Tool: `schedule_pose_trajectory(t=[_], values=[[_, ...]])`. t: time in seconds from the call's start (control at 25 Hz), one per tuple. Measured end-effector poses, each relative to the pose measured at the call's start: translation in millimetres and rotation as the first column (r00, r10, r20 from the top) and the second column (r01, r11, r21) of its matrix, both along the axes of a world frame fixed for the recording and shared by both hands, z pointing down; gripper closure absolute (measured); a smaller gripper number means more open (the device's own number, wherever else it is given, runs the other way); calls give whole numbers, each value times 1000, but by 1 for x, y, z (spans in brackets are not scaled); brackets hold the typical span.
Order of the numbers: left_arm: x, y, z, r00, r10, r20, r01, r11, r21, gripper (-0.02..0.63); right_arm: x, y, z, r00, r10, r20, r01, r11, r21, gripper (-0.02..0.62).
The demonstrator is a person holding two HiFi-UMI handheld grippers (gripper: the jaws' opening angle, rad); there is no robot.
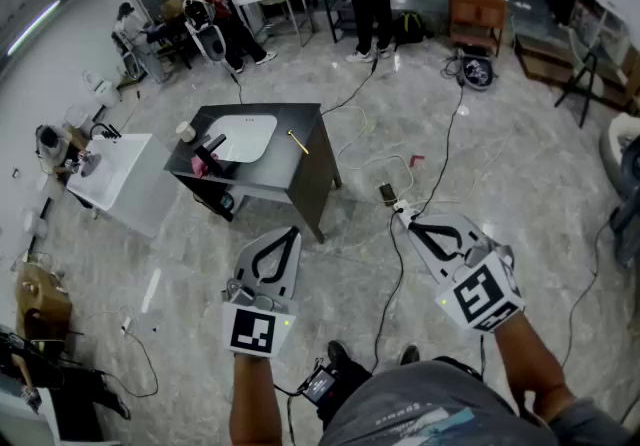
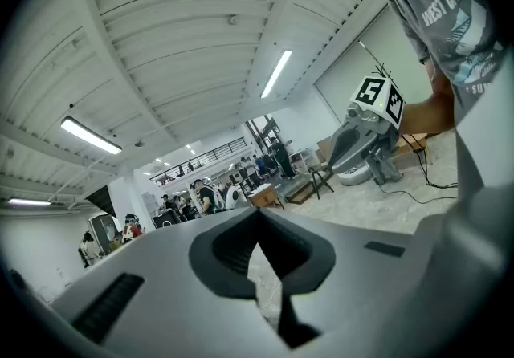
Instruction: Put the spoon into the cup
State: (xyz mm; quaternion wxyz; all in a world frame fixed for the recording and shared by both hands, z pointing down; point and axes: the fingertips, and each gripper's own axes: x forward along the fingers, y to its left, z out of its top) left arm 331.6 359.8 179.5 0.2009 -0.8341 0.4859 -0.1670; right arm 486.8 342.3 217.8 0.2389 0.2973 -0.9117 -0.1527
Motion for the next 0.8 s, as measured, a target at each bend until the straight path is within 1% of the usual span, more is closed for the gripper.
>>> schedule_pose_trajectory(t=[0.24,0.52,0.8], values=[[2,-1,3,1000,0,-5,0,1000,7,604,2,-2,6,1000,-3,1,3,1000,1,566],[-9,-3,8,1000,-9,-11,9,1000,-2,604,-10,-4,9,1000,-8,-3,8,1000,-7,566],[-25,-9,9,1000,-10,6,10,1000,-5,604,-26,-12,9,1000,-10,9,10,1000,-20,565]])
